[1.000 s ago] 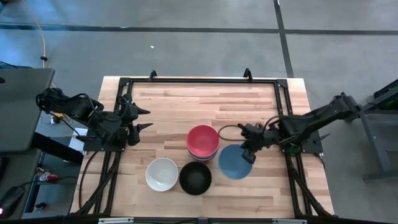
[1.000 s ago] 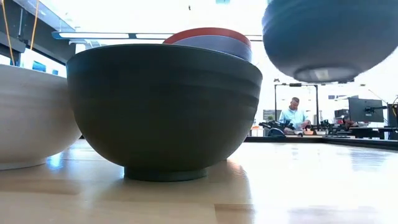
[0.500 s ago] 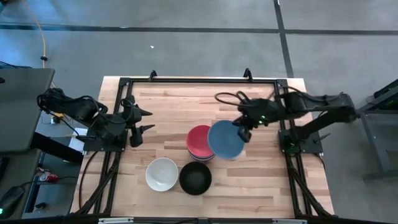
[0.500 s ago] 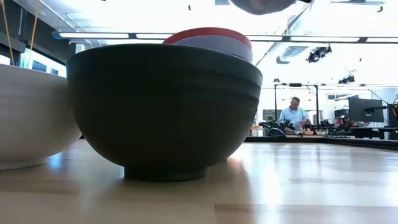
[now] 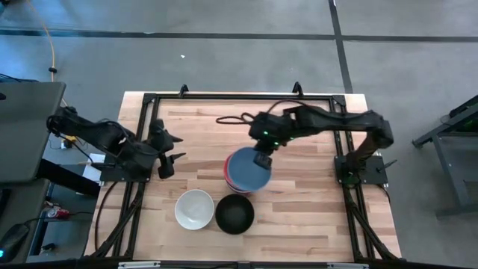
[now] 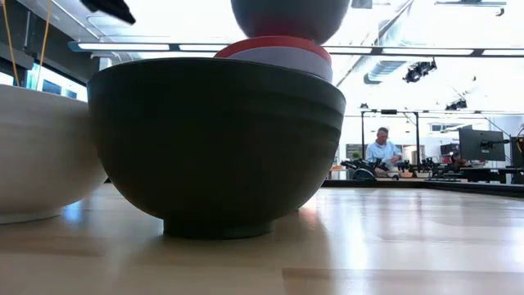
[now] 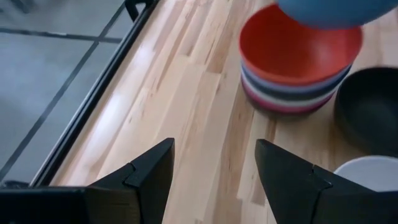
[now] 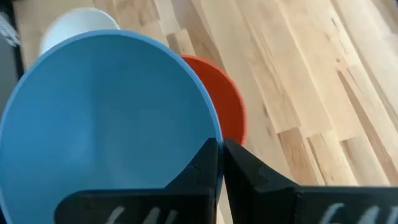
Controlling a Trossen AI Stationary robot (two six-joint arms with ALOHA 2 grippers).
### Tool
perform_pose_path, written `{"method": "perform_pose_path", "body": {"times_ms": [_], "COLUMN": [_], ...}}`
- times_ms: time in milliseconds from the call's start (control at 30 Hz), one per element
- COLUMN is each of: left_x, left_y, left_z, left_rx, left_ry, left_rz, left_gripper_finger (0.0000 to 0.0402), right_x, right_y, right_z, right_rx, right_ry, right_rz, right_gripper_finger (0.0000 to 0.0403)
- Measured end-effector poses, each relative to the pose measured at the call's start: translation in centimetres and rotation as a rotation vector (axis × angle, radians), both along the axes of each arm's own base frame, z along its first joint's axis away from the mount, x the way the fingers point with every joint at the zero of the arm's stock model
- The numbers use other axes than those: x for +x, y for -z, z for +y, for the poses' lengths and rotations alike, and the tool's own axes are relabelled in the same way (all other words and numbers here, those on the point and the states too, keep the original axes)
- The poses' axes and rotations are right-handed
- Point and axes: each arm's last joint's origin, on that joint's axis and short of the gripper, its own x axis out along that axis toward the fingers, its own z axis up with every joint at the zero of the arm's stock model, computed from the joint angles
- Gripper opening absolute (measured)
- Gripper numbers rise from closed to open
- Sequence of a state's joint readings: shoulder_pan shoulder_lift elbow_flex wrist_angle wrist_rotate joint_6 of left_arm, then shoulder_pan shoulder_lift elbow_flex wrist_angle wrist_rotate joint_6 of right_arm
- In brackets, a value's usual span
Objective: Nest bowls inside each other
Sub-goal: Stack the blue bowl on top of the orange bowl
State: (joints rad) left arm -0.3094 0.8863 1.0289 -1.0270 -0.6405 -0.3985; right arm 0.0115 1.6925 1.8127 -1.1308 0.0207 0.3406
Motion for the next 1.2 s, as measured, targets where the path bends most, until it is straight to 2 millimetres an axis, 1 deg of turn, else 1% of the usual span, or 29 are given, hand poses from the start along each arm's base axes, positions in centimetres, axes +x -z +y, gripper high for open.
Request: {"method": "perform_pose_path", "body": {"times_ms": [67, 167, 333, 467, 633, 833, 1200], "left_x": [-0.1, -0.3, -0.8, -1.2, -1.6, -1.7, -1.7], "left_y": [0.8, 1.5, 1.4, 1.2, 1.0, 0.9, 0.9], "left_z": [0.0, 0.1, 0.2, 0.4, 0.5, 0.6, 0.6], "left_rx": [-0.001, -0.005, -0.021, -0.023, -0.014, -0.004, -0.009], "left_ry": [-0.007, -0.012, -0.003, -0.003, -0.007, -0.016, -0.012], "left_rz": [0.017, 0.024, 0.008, -0.011, -0.029, -0.036, -0.033], "left_gripper_finger": [0.0211, 0.0211, 0.0211, 0.0211, 0.0211, 0.0211, 0.0211], "right_x": [0.7, 1.1, 1.1, 1.3, 2.1, 3.1, 4.0], "right_y": [0.7, 1.2, 1.2, 1.4, 2.5, 3.9, 5.0], "right_z": [-0.8, -2.0, -3.9, -4.9, -5.1, -5.2, -4.5], "right_rx": [0.016, 0.039, 0.065, 0.094, 0.136, 0.140, 0.134], "right_ry": [0.005, 0.013, 0.039, 0.043, 0.007, -0.019, -0.057], "right_rz": [0.025, 0.036, 0.017, 0.010, 0.032, 0.068, 0.100], "right_gripper_finger": [0.0000, 0.0000, 0.0000, 0.0000, 0.0000, 0.0000, 0.0000]}}
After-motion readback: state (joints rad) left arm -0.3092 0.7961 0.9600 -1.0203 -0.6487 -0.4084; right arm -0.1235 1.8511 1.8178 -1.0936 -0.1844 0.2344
